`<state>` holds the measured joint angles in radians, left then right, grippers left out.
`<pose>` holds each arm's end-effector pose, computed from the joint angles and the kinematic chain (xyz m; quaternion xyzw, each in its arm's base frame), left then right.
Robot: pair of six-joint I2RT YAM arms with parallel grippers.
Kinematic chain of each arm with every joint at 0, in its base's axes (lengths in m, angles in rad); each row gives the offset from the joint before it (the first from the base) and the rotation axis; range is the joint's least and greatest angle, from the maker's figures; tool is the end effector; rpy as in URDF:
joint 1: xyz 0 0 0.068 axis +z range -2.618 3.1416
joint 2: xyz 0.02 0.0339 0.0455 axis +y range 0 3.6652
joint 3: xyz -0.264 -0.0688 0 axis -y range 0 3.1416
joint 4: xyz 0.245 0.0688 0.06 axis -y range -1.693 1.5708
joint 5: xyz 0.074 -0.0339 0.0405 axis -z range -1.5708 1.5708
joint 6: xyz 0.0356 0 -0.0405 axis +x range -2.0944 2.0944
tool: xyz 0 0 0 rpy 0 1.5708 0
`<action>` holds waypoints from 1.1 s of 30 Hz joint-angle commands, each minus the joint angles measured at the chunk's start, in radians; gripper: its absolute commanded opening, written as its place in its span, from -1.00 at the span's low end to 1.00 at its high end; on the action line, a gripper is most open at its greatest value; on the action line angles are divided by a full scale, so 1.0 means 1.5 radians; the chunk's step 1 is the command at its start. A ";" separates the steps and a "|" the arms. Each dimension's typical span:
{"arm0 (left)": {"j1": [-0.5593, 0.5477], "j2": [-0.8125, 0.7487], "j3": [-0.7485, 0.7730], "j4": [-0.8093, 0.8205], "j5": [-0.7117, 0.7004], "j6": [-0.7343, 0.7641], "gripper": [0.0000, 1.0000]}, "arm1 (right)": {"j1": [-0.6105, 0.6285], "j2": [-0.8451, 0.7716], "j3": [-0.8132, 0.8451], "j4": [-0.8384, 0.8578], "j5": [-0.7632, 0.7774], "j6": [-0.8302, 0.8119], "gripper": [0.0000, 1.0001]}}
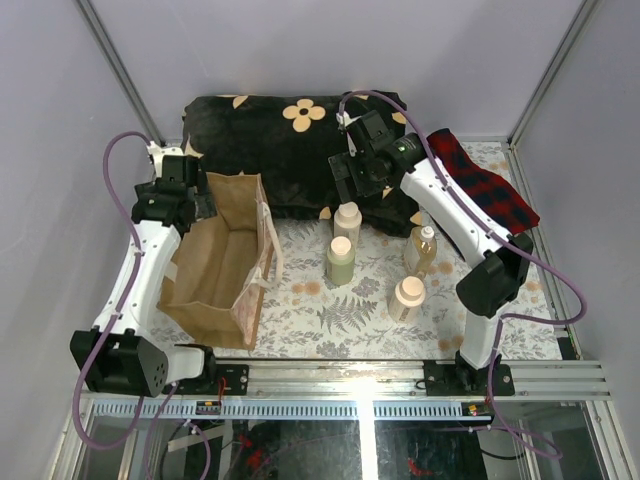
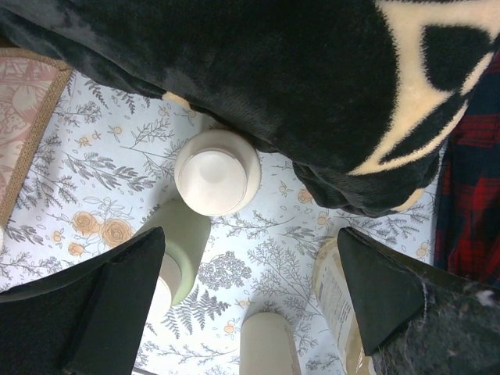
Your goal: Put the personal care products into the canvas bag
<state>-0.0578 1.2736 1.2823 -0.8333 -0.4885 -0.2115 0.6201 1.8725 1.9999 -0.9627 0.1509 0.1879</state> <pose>0.2593 0.0017 0.3506 -0.1573 0.8941 0.1757 0.3807 0.3344 0.2322 0.3752 -0.1730 0.9147 0.0762 0.3573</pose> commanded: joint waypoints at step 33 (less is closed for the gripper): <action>0.005 -0.046 0.001 0.006 0.114 -0.010 -0.81 | 0.004 0.036 -0.084 0.052 -0.125 -0.011 0.93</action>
<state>-0.0563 1.2358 1.2922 -0.8459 -0.3138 -0.2379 0.6209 1.9076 1.9064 -0.9428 0.0044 0.1684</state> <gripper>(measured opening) 0.093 0.965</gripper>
